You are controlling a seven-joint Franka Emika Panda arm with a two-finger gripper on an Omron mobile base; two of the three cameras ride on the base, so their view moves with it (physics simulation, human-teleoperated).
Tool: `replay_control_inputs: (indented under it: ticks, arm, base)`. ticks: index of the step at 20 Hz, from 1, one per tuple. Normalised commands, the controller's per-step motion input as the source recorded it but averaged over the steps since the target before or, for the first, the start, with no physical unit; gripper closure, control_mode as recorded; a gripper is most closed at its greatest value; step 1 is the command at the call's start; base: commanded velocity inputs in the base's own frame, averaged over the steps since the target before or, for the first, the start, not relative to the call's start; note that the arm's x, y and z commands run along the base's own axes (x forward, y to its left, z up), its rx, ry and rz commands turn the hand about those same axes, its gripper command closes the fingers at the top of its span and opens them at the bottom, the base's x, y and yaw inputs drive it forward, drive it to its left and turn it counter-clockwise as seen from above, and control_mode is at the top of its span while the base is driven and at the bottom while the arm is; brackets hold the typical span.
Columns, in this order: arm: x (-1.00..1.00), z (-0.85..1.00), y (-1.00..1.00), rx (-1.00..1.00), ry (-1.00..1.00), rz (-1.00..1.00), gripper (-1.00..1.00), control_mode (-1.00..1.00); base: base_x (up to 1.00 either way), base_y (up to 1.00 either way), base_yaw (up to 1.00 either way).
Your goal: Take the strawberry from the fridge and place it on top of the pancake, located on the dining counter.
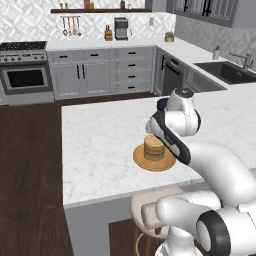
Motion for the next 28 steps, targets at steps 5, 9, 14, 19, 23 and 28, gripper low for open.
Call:
replay_control_inputs:
  ticks: [5,9,14,19,23,28]
  arm:
    - [0.79,-0.47,0.00,-0.05,0.00,0.00,1.00,-1.00]
    - [0.36,-0.49,0.00,-0.08,-0.04,0.00,1.00,-1.00]
    - [0.00,-0.44,-0.09,-0.01,0.04,0.00,1.00,-1.00]
    - [0.15,-0.23,-0.14,0.00,0.01,0.00,1.00,-1.00]
    - [0.21,-0.01,0.00,0.00,0.00,0.00,1.00,-1.00]
    - [0.16,0.00,0.00,0.00,0.00,0.00,1.00,-1.00]
  base:
    - [0.00,0.00,0.00]
    - [0.00,0.00,0.00]
    - [0.00,0.00,0.00]
    - [0.00,0.00,0.00]
    - [0.00,0.00,0.00]
    - [0.00,0.00,0.00]
